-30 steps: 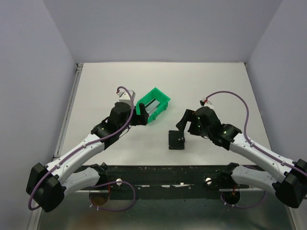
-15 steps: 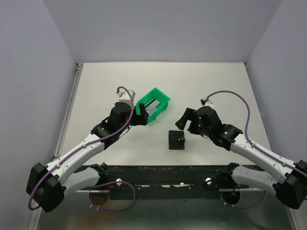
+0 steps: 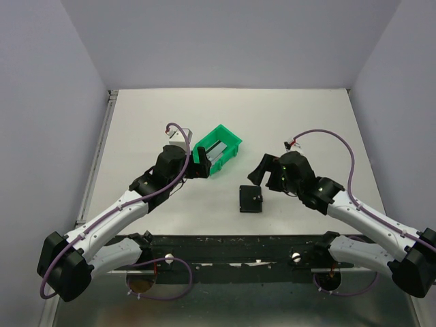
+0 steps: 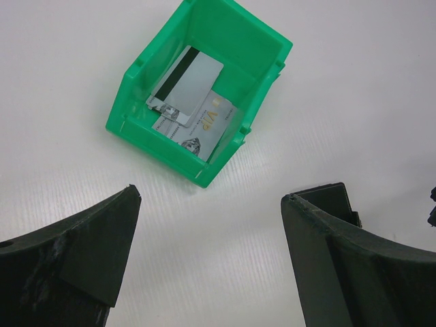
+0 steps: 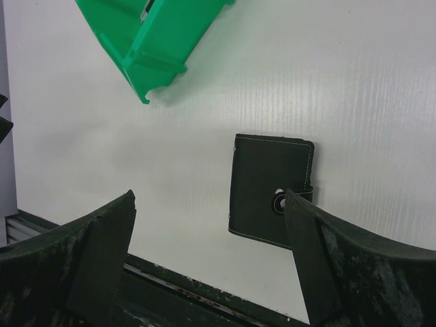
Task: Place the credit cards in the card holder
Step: Move the storage box to the center of the board.
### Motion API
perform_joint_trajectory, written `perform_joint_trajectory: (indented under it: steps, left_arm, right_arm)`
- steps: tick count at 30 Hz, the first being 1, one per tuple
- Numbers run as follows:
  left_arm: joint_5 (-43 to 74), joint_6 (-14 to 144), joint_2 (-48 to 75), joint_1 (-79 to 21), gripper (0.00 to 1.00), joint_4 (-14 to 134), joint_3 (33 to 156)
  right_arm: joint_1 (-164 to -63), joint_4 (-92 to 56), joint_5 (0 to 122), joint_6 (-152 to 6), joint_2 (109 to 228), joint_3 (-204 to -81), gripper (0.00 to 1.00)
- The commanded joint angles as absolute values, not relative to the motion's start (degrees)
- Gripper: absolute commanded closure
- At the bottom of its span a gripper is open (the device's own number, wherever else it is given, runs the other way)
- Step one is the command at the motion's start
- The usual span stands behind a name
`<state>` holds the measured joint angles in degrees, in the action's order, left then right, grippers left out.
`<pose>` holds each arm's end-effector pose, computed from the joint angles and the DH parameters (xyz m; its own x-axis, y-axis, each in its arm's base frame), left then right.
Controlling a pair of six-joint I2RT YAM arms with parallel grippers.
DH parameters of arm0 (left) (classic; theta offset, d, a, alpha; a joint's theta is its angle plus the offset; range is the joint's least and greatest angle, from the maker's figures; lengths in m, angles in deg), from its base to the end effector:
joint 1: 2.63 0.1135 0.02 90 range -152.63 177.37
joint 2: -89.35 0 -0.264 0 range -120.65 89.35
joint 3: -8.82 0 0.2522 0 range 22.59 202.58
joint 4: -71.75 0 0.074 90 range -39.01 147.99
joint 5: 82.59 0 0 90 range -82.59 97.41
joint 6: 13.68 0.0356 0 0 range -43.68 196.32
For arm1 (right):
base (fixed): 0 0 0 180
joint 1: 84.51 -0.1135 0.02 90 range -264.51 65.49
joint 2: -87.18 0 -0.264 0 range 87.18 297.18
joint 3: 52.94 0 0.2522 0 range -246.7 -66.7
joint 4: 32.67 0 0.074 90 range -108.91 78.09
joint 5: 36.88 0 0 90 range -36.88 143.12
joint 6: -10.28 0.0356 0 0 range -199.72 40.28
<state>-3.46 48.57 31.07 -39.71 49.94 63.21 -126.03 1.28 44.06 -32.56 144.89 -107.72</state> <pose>0.1883 -0.1339 0.2737 -0.5188 -0.1811 -0.8355 0.2429 0.9058 -0.3472 0.1671 0.1404 0.2583 -0.7164 0.3329 -0.6132 -0.0515 0.8512 0.5223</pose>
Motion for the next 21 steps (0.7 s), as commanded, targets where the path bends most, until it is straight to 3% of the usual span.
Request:
perform_joint_trajectory:
  steps: [1, 21]
  left_arm:
    - [-2.9, 48.3, 31.8, -39.4, 0.01, 49.7, 64.3]
    - [-2.8, 47.9, 30.4, -39.2, 0.01, 49.9, 65.1]
  right_arm:
    - [-125.8, 0.2, 45.2, -32.2, 144.3, -107.0, 0.03]
    - [-125.8, -2.3, 44.8, -32.2, 150.4, -112.4, 0.04]
